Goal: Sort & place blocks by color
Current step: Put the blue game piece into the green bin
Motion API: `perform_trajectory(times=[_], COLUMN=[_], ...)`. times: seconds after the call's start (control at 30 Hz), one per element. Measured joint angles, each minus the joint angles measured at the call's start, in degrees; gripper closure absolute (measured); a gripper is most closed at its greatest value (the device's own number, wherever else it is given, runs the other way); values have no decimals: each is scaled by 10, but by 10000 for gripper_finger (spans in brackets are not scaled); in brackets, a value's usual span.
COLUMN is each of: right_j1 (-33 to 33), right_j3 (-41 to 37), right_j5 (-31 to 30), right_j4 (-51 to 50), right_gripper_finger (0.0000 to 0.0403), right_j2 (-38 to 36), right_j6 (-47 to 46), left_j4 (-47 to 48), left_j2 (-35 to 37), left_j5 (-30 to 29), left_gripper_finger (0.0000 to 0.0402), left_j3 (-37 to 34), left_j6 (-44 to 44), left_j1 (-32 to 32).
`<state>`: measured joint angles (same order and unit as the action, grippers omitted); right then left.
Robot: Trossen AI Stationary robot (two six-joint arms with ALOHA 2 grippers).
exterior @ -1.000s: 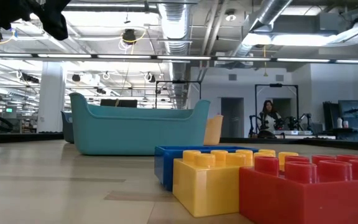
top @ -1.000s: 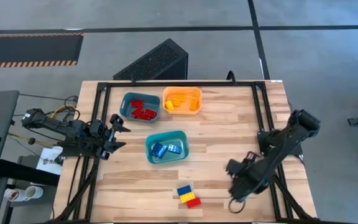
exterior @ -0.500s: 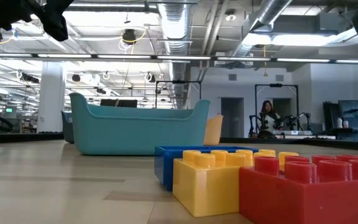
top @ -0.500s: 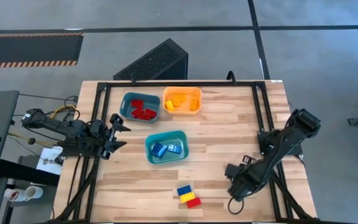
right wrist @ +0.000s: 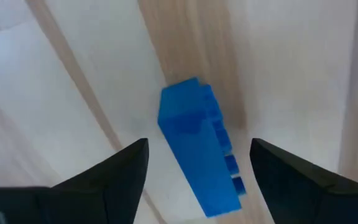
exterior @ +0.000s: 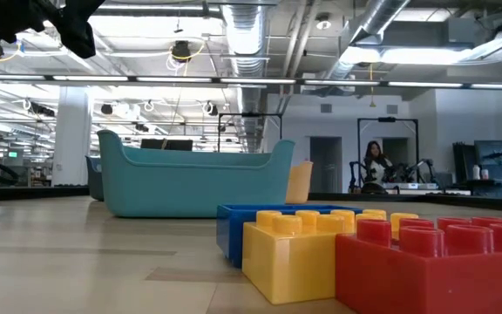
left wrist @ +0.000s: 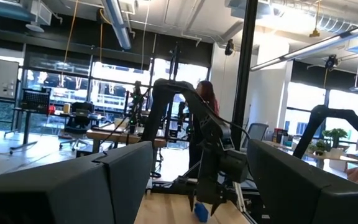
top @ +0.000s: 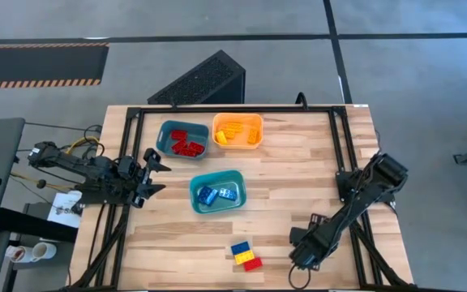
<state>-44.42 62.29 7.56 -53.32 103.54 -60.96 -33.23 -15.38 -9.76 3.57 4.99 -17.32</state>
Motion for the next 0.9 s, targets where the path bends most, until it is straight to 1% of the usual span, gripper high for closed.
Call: perform_trajectory(times=[0.17,0.23,0.3,0.4,0.53,0.57,0.63,0.7,0.73,0.9], right_j1=[0,0,0,4,33,44,69,97,111,188], right_j3=[0,0,0,0,1,3,10,20,28,79], right_j5=[-2,-2,-1,2,3,3,0,-21,-44,-168], right_j4=[3,3,2,-4,-9,-9,-9,-8,-10,-3], right_gripper_finger=[103,116,142,211,335,342,340,340,340,312], right_j2=[-1,-1,-1,-1,-2,-2,-2,-1,-1,-1], right_j6=[0,0,8,46,88,99,125,162,178,271], left_j4=[0,0,0,0,0,0,2,5,6,8], left_j2=[0,0,0,0,0,0,0,0,0,0], left_j5=[0,-1,-1,-1,-1,-2,-11,-23,-26,-33], left_gripper_finger=[150,150,150,150,150,150,150,150,150,150], left_j3=[0,0,0,0,0,0,0,0,0,0], left_j6=[0,0,0,0,0,-1,-1,-8,-10,-12], left_j1=[0,0,0,0,0,0,0,0,0,0])
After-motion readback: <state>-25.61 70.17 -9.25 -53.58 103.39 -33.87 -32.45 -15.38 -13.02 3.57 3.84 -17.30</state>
